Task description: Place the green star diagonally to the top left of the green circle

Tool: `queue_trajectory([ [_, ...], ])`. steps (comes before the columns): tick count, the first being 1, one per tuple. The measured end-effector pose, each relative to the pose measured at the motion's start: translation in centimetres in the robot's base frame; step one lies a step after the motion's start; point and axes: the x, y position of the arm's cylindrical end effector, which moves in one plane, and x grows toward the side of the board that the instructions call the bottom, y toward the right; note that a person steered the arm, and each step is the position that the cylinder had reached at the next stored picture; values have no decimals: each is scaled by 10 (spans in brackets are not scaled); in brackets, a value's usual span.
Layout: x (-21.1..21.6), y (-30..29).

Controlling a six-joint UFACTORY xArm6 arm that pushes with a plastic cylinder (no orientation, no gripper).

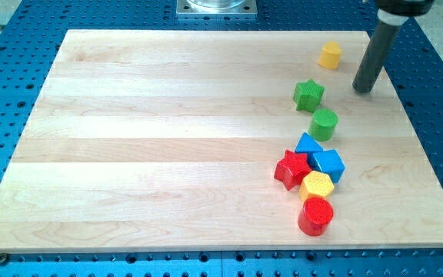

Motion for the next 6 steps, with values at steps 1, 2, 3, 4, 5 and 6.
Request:
queue_trajectory([
  [1,1,-35],
  [2,1,-47],
  [3,7,-78],
  [4,48,-63],
  [5,59,-108],
  [6,50,-144],
])
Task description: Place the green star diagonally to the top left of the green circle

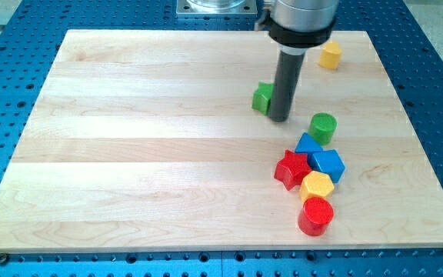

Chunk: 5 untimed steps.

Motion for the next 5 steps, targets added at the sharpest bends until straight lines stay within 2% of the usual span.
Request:
queue_trajectory([
  [2,13,0],
  [3,13,-30],
  [5,32,-31],
])
